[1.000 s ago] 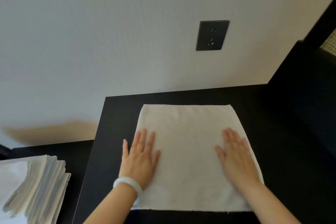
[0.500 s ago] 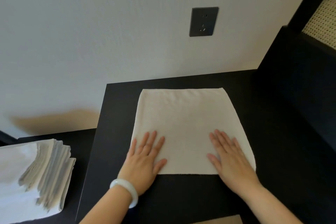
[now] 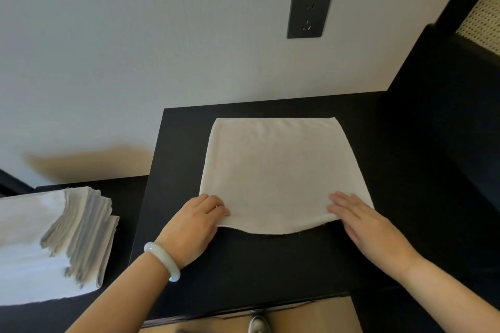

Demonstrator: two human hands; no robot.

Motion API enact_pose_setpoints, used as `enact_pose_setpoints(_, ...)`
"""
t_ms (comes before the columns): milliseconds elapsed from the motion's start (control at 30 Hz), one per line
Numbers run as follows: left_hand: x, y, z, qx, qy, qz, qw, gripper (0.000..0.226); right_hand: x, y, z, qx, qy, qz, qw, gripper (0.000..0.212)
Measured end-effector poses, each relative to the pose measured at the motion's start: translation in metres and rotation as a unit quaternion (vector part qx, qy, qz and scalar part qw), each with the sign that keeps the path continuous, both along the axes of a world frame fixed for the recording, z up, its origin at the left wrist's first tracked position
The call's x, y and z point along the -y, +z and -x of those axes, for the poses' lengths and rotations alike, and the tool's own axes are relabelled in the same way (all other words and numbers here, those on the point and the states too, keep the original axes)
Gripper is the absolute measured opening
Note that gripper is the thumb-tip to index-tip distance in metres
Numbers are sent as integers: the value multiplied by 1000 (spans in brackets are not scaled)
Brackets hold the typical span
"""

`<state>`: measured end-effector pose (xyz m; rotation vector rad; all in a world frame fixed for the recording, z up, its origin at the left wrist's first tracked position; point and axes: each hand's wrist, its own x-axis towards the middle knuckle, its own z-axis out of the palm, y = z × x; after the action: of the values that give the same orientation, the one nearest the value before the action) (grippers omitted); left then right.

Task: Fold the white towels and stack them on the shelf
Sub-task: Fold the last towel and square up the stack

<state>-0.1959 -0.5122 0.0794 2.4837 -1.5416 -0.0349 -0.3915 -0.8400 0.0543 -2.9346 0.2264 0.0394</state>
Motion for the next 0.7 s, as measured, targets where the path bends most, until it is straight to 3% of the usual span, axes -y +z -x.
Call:
enact_pose_setpoints(67, -1, 5, -2, -32, 21, -33, 999, 25, -4, 2, 2, -8, -14, 23, 1000, 64)
enact_pose_setpoints(167, -8, 17, -8, -122, 33, -102, 987, 24, -4, 34, 3, -33, -38, -9, 999, 43)
enact_pose_setpoints(233, -17, 29, -6, -207, 30, -156, 965, 15, -5, 67, -4, -160, -38, -88, 982, 31)
enact_pose_setpoints(300, -25, 45, -7, -282, 5, -198, 939, 23, -6, 91, -15, -277, -21, -158, 948, 35)
enact_pose_setpoints(367, -30, 64, -18, -358, -19, -227, 906, 28, -6, 108, -30, -332, -7, -208, 920, 39)
enact_pose_setpoints(467, -29, 77, -45, -460, 15, -128, 878, 18, 3, 116, -59, -293, -48, -279, 913, 31)
enact_pose_setpoints(533, -25, 65, -62, -520, 117, -2, 846, 15, 14, 106, -76, -212, -122, -355, 902, 20)
enact_pose_setpoints(600, -17, 44, -68, -560, 230, 67, 793, 30, 25, 84, -86, -157, -212, -388, 883, 18)
enact_pose_setpoints(633, -12, 33, -68, -546, 277, 75, 787, 34, 28, 72, -87, -150, -243, -373, 883, 25)
enact_pose_setpoints(700, -4, 14, -69, -471, 331, 80, 814, 27, 32, 50, -84, -138, -277, -327, 893, 35)
